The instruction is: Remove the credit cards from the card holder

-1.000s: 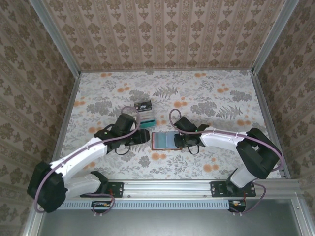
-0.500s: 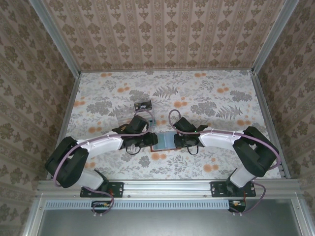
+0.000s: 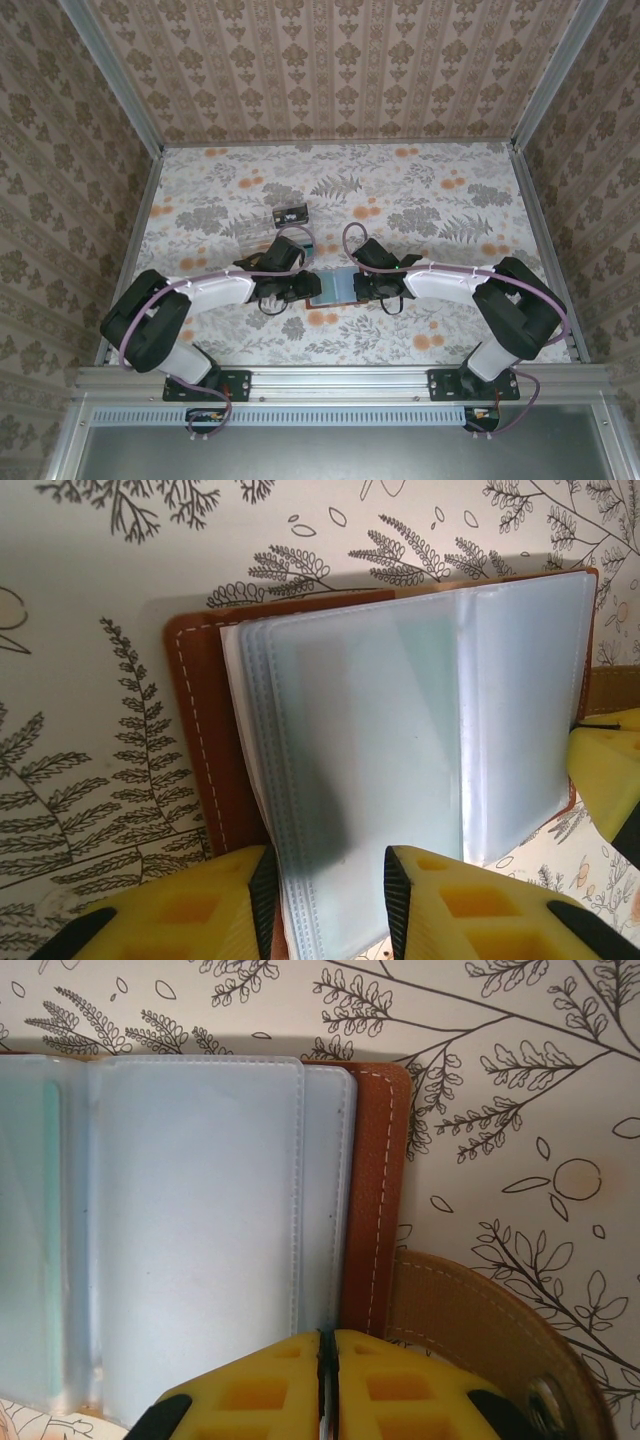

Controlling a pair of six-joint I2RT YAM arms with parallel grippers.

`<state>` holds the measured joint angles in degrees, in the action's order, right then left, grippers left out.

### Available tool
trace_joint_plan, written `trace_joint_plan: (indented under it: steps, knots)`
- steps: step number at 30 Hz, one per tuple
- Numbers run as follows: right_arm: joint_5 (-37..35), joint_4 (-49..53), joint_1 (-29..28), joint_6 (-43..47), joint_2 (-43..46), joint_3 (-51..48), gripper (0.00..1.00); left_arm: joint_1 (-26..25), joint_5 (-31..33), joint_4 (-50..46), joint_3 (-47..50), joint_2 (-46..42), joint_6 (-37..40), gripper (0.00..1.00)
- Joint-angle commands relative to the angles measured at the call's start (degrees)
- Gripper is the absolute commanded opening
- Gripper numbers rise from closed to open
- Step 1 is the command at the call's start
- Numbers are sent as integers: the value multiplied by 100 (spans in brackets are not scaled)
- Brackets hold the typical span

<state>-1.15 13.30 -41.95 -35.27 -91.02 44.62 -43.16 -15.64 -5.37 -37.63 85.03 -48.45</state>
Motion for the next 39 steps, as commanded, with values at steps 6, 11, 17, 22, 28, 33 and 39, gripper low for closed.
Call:
trace_joint_plan:
  steps: [6, 11, 17, 22, 28, 33, 39]
  knots:
    - [-21, 24, -46, -137, -239, -15, 12, -142, 353, -467, -242, -347, 125, 37]
    - [-16, 23, -51, -162, -245, -11, 12, -171, 462, -680, -331, -300, 179, 37]
    - [-26, 34, -59, -174, -237, -15, 11, -221, 547, -596, -302, -515, 221, 36]
    - [-2, 48, -72, -182, -231, 6, 11, -227, 278, -382, -255, -212, 164, 36]
    - [-14, 60, -84, -191, -179, -21, 10, -228, 217, -315, -223, -17, 114, 36]
    - [-16, 68, -80, -191, -166, -19, 10, -228, 204, -348, -228, 113, 106, 36]
    - [-8, 47, -88, -218, -169, -39, 10, -228, -3, -68, -160, 219, 41, 36]
